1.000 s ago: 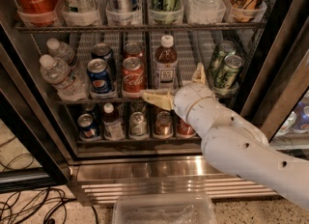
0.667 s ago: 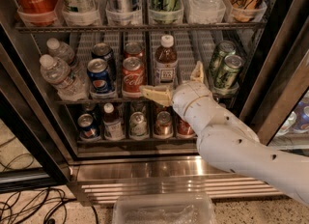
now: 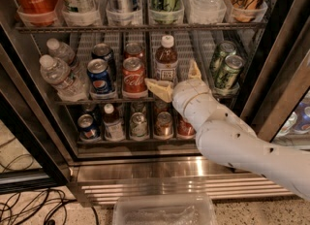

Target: Pick blue plastic bottle from middle shelf of fridge

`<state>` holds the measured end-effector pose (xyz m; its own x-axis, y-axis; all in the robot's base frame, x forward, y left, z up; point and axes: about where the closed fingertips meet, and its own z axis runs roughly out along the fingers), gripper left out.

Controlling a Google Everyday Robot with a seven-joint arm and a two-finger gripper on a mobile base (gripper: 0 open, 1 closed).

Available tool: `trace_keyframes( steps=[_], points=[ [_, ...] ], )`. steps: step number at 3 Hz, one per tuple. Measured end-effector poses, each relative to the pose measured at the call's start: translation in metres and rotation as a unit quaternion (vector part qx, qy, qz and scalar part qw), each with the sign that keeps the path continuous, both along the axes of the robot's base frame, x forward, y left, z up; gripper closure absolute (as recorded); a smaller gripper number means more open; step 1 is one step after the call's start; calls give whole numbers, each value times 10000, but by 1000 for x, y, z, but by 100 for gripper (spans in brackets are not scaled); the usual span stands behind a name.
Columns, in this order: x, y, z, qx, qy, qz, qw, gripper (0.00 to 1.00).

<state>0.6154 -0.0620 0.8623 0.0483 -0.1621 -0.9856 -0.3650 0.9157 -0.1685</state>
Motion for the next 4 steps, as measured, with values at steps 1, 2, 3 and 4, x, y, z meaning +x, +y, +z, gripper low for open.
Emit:
trace_keyframes(
  steps=[1, 2, 3, 4],
  points=[
    [9, 2, -3, -17, 47, 3, 10000, 21],
    [13, 3, -4, -38, 70, 22, 10000, 23],
    [17, 4, -6, -68, 122, 48, 9999, 42],
    [17, 4, -6, -68, 123, 49, 9999, 65]
  ],
)
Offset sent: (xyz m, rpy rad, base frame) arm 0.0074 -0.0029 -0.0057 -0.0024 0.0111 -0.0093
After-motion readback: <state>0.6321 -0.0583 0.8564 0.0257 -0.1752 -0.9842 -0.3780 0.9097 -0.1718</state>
